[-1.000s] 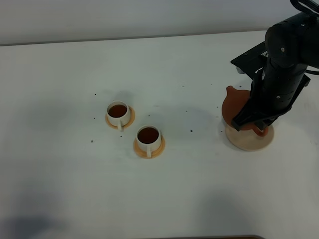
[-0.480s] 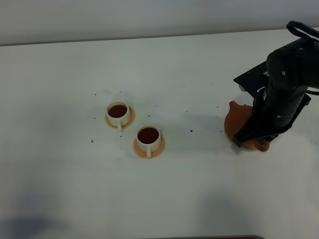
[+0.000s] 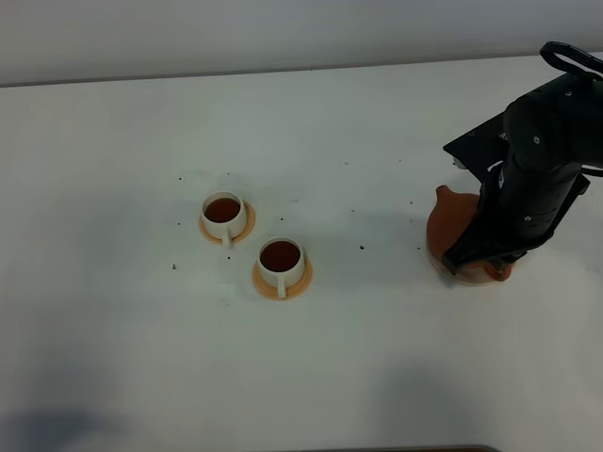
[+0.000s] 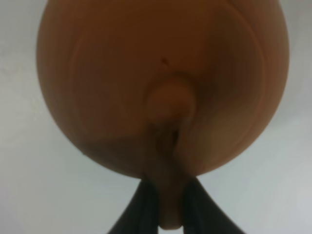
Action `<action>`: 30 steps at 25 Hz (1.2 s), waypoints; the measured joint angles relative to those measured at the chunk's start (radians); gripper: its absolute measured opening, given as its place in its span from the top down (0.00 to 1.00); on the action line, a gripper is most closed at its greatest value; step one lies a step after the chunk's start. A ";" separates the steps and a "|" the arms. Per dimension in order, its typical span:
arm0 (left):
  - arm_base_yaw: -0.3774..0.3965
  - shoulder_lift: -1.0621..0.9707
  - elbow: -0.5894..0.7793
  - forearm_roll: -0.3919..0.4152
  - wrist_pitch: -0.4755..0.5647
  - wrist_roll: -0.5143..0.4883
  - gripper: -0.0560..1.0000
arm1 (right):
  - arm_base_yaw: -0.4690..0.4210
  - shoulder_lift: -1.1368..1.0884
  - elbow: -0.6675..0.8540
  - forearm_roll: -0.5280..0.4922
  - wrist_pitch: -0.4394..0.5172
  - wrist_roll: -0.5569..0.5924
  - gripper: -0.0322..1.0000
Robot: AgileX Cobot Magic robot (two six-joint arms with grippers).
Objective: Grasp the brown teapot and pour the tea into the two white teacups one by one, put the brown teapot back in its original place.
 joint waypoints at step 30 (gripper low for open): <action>0.000 0.000 0.000 0.000 0.000 0.001 0.71 | -0.010 0.025 0.002 -0.034 -0.013 0.011 0.87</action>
